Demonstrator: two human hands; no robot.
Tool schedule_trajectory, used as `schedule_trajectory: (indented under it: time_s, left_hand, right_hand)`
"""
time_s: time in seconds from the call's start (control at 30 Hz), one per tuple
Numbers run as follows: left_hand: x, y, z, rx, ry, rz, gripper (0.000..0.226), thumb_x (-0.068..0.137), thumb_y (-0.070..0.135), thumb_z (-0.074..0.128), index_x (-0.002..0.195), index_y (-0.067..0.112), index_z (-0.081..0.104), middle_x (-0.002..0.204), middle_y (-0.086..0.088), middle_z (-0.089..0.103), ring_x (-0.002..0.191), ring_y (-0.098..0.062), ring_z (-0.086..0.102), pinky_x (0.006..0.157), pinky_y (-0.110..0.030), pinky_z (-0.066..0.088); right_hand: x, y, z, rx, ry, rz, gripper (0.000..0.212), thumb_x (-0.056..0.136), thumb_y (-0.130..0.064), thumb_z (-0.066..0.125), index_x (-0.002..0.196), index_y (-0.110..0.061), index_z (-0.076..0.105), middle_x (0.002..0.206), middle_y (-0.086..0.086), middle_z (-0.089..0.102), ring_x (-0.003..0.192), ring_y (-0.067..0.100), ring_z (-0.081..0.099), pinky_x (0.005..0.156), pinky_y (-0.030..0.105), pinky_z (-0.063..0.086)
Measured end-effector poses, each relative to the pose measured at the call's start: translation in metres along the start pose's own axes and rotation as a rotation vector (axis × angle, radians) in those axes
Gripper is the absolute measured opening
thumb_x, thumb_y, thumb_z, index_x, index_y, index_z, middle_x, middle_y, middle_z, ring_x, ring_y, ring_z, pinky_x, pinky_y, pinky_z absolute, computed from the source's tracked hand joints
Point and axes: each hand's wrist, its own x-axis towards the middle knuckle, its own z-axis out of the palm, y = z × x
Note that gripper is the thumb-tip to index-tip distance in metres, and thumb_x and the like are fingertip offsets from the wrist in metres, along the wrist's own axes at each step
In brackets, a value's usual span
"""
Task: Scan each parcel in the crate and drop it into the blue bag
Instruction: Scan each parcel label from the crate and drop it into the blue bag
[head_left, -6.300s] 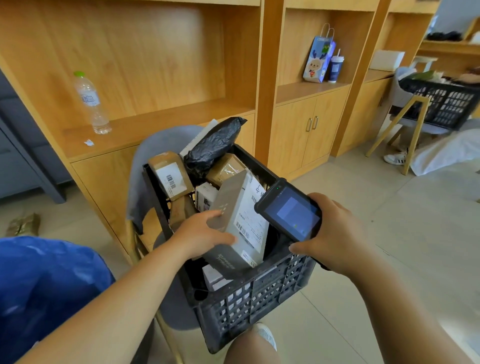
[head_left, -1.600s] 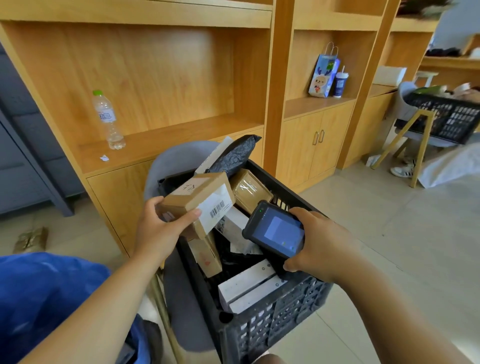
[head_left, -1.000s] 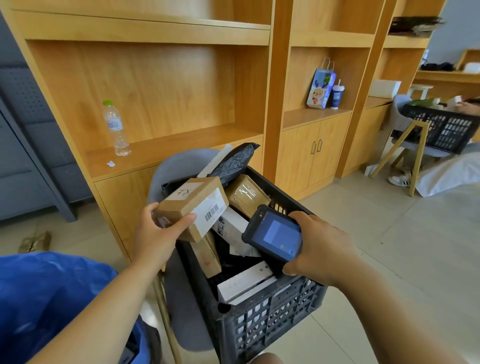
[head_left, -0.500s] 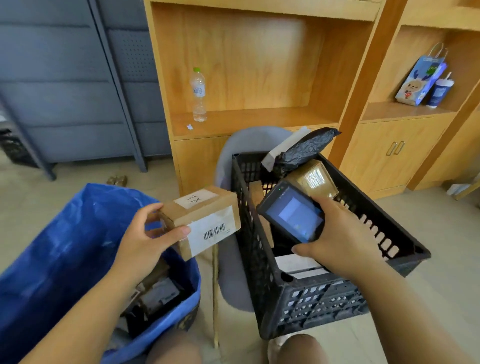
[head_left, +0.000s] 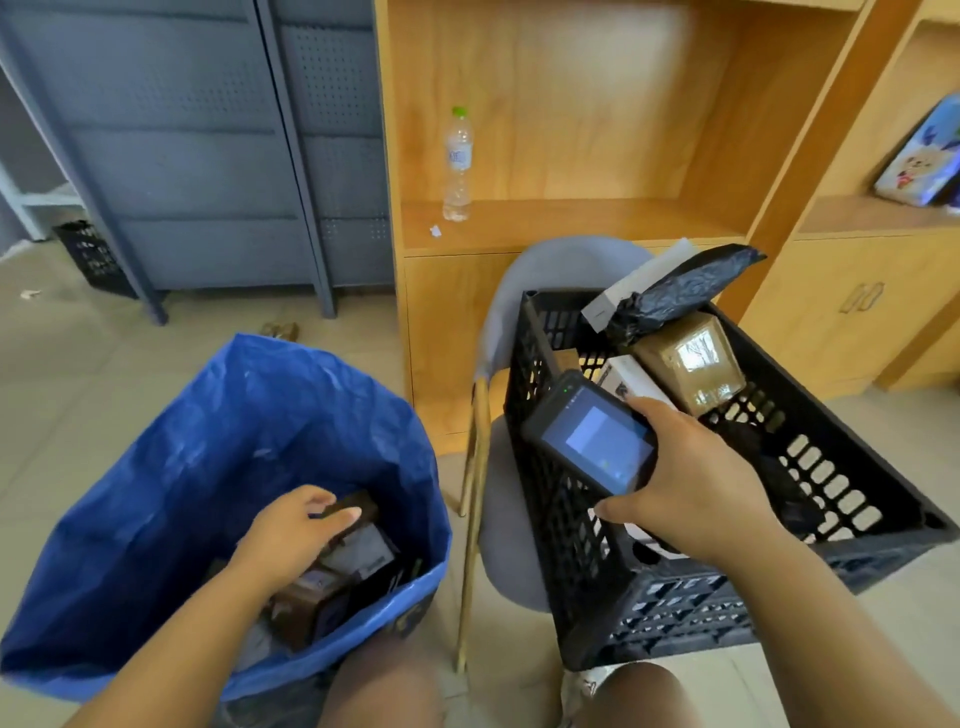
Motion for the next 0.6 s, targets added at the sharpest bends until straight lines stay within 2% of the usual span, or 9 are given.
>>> schedule_trajectory:
  time_s: [0.1, 0.3, 0.4, 0.6]
  left_hand:
    - [0.004, 0.026, 0.012, 0.025, -0.059, 0.099, 0.036, 0.083, 0.046, 0.068, 0.108, 0.02, 0.063, 0.111, 0.003, 0.065, 0.096, -0.011, 0.057, 0.078, -0.026, 0.041]
    - [0.006, 0.108, 0.037, 0.028, -0.12, 0.303, 0.026, 0.082, 0.049, 0.067, 0.099, 0.029, 0.065, 0.102, 0.016, 0.063, 0.1, -0.004, 0.057, 0.078, -0.023, 0.039]
    - [0.008, 0.156, 0.054, 0.022, -0.17, 0.397, 0.023, 0.082, 0.05, 0.066, 0.097, 0.034, 0.064, 0.099, 0.017, 0.063, 0.096, 0.001, 0.056, 0.078, -0.025, 0.042]
    - [0.024, 0.243, 0.098, 0.05, -0.174, 0.569, 0.016, 0.082, 0.047, 0.068, 0.086, 0.033, 0.065, 0.09, 0.016, 0.065, 0.085, 0.002, 0.058, 0.067, -0.02, 0.043]
  right_hand:
    - [-0.002, 0.012, -0.008, -0.015, 0.011, 0.036, 0.093, 0.049, -0.052, 0.082, 0.127, -0.034, 0.034, 0.097, -0.015, 0.044, 0.082, 0.01, 0.046, 0.059, 0.027, 0.039]
    - [-0.008, 0.046, -0.034, -0.04, 0.05, 0.142, 0.097, 0.048, -0.054, 0.08, 0.129, -0.033, 0.031, 0.099, -0.014, 0.044, 0.084, 0.014, 0.048, 0.062, 0.03, 0.041]
    - [-0.011, 0.065, -0.047, -0.065, 0.086, 0.187, 0.096, 0.047, -0.055, 0.079, 0.128, -0.034, 0.031, 0.1, -0.013, 0.046, 0.082, 0.012, 0.045, 0.061, 0.03, 0.039]
    - [-0.006, 0.106, -0.074, -0.073, 0.114, 0.265, 0.097, 0.046, -0.056, 0.076, 0.129, -0.033, 0.032, 0.098, -0.014, 0.044, 0.084, 0.014, 0.049, 0.068, 0.034, 0.047]
